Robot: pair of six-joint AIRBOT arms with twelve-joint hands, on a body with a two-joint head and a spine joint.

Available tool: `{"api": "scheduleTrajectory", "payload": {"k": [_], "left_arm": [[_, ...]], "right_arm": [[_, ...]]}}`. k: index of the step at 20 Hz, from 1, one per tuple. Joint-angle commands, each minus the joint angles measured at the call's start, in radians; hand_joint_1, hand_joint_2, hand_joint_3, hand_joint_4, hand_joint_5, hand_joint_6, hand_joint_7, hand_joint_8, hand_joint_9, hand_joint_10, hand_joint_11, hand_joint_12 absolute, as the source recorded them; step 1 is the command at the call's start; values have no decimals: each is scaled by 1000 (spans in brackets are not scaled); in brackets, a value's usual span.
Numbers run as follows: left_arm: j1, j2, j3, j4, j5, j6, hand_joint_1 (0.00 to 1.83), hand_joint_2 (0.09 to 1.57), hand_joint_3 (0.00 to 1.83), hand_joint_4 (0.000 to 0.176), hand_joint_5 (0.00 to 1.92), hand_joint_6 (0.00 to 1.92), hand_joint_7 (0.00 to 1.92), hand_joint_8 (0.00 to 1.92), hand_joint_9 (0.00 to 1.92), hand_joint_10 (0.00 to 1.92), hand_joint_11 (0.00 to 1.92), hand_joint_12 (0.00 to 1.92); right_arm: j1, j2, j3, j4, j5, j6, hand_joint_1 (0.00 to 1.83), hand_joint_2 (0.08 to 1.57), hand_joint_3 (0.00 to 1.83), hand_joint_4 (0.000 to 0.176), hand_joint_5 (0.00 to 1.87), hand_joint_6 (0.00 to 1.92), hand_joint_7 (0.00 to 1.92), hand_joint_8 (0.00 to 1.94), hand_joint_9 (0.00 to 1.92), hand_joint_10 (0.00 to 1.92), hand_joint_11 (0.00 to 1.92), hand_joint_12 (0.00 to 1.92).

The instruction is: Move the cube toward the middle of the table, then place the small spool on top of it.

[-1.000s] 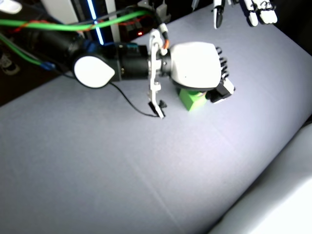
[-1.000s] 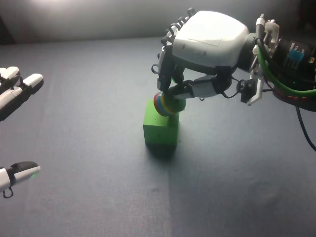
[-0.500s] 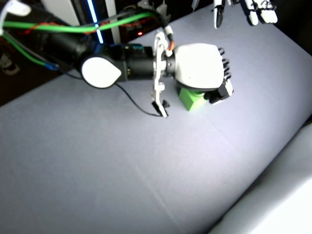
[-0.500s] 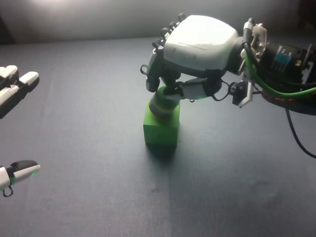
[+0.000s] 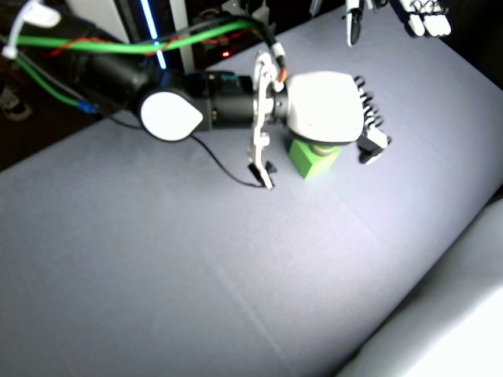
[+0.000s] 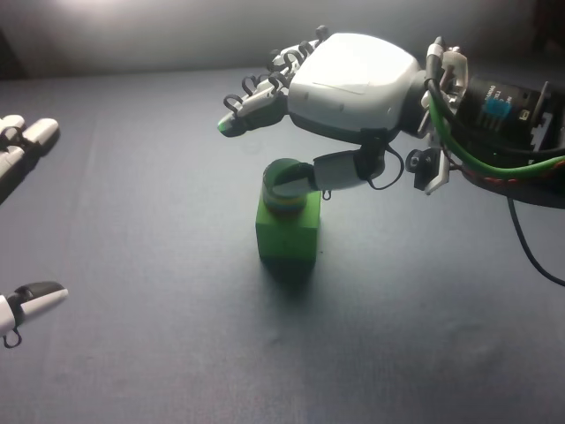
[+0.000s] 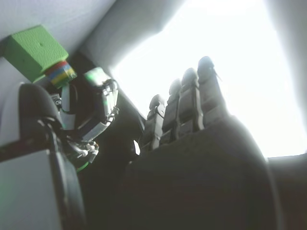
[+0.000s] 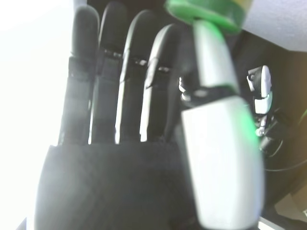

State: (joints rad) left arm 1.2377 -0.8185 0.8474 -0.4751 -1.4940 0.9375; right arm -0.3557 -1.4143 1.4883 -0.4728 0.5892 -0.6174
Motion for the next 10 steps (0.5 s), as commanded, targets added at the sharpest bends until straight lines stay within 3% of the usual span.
{"api": "scheduleTrajectory", "payload": {"k": [1, 2, 3, 4, 5, 6, 7, 8, 9, 10], "left_arm": [[-2, 3, 4, 4, -126, -5, 948, 1017, 4, 89, 16, 4, 0, 0, 0, 0, 0, 57], [-1, 2, 4, 3, -129, -7, 936, 1014, 3, 83, 22, 5, 1, 0, 10, 4, 18, 69], [-1, 2, 4, 1, -132, -8, 937, 1014, 2, 91, 20, 4, 1, 1, 11, 4, 17, 71], [1, 2, 3, -3, -136, -9, 944, 1015, 2, 92, 19, 3, 3, 1, 10, 3, 3, 70], [4, 2, 2, -7, -142, -12, 932, 1014, 1, 104, 11, 1, 0, 0, 1, 0, 0, 33], [9, 3, 0, -11, -147, -17, 885, 1016, 2, 89, 9, 1, 3, 1, 20, 8, 43, 46], [15, 4, -2, -13, -155, -21, 907, 1017, 2, 78, 13, 2, 0, 0, 7, 2, 23, 39], [20, 5, -5, -15, -162, -23, 950, 1019, 1, 72, 14, 2, 0, 0, 1, 0, 4, 7], [30, 7, -10, -18, -177, -28, 911, 1015, 0, 94, 9, 0, 0, 0, 0, 0, 16, 8], [43, 11, -16, -21, -197, -34, 903, 1014, 0, 100, 10, 1, 0, 0, 0, 0, 15, 7]], "right_arm": [[7, 3, 0, 17, 79, -4, 870, 1018, 0, 62, 540, 0, 628, 2, 784, 99, 441, 1160], [7, 3, -5, 17, 79, -4, 860, 1017, 0, 71, 500, 0, 596, 0, 745, 69, 394, 1098], [7, 3, -12, 17, 81, -4, 828, 1025, 0, 57, 438, 0, 535, 0, 657, 22, 301, 1002], [7, 21, -24, 23, 97, -4, 790, 1028, 0, 60, 394, 0, 470, 0, 578, 4, 227, 910], [7, 53, -40, 36, 123, -4, 738, 1038, 0, 79, 323, 0, 401, 0, 491, 0, 94, 992], [7, 94, -67, 53, 162, -4, 704, 1040, 0, 74, 269, 0, 308, 0, 400, 0, 18, 989], [-4, 134, -91, 69, 198, -4, 712, 1040, 0, 110, 219, 0, 234, 0, 328, 0, 3, 942], [-16, 161, -109, 82, 227, -4, 733, 1055, 2, 111, 200, 0, 205, 1, 290, 1, 12, 824], [-42, 208, -139, 102, 273, -4, 668, 1075, 5, 103, 191, 0, 225, 6, 297, 5, 2, 752], [-76, 253, -170, 133, 322, -8, 623, 1090, 9, 93, 193, 1, 245, 11, 305, 7, 2, 735]]}}
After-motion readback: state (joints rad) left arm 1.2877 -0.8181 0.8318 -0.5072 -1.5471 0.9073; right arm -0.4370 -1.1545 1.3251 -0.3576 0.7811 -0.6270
